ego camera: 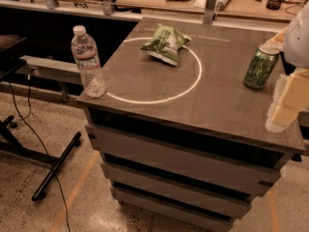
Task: Move green jalapeno chip bag near water bottle
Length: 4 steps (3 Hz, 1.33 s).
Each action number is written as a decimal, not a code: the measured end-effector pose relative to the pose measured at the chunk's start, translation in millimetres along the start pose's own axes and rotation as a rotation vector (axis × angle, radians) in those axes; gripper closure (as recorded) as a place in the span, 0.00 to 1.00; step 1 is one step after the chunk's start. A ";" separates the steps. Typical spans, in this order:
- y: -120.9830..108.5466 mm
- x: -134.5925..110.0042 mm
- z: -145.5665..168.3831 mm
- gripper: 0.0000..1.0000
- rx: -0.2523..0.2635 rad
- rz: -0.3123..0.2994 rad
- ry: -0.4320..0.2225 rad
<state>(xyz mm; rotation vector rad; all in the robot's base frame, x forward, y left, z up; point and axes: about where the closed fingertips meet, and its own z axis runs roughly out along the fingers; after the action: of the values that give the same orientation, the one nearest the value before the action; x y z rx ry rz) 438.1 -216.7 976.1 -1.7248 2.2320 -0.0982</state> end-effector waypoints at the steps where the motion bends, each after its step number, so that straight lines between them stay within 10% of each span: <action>1: 0.0 0.0 0.0 0.00 0.000 0.000 0.000; 4: -108.0 -110.9 46.0 0.00 0.114 -0.108 -0.157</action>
Offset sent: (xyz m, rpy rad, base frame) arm 0.0791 0.0399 -0.0064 0.0092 -0.0552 0.0805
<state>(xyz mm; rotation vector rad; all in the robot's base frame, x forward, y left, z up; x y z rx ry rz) 576.6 -133.7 982.0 -1.7282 1.9838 -0.1082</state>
